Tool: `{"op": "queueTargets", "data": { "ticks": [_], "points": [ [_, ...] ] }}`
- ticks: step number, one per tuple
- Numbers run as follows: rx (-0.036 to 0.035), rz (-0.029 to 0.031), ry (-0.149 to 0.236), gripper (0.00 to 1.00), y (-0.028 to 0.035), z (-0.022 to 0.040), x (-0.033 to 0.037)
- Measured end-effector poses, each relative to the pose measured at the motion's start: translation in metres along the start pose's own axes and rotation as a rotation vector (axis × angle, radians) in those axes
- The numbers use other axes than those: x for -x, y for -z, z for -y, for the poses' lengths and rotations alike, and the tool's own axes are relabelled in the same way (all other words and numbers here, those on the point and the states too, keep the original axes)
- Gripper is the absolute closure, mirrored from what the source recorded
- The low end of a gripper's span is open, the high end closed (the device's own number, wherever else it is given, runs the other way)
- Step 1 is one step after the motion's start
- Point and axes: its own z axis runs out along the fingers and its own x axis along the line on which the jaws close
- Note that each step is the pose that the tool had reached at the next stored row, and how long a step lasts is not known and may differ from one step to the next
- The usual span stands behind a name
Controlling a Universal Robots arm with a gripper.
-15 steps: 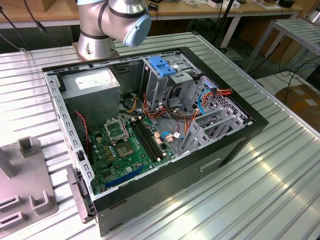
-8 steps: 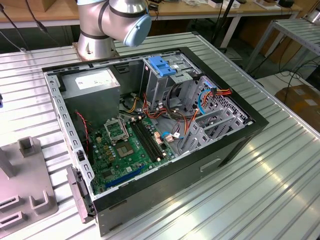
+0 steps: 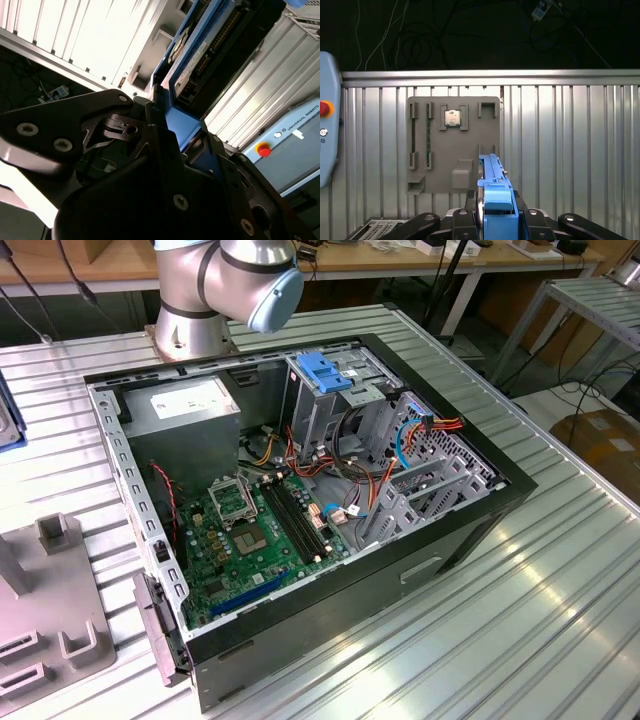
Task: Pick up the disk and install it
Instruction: 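Pick up the disk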
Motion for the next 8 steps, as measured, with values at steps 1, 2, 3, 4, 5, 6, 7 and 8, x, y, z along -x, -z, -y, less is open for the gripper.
{"op": "queueTargets", "data": {
  "ticks": [1,2,3,4,5,6,7,8],
  "points": [
    [-0.0001,-0.0003,0.000,0.63,0.0002,0.0022,0.0000],
    [0.0000,-0.0006,0.000,0.63,0.0004,0.0041,0.0000],
    [-0.0001,-0.0008,0.000,0.63,0.0005,0.0058,0.0001],
    [-0.0001,-0.0012,0.000,0.63,0.0006,0.0075,0.0001],
    [0.0000,-0.0016,0.000,0.63,0.0008,0.0096,0.0001],
    [0.0000,-0.0020,0.000,0.63,0.0010,0.0119,0.0001],
    [0.0000,-0.0027,0.000,0.63,0.0013,0.0154,0.0001],
    [0.0000,-0.0032,0.000,0.63,0.0015,0.0177,0.0002]
  ]
}}
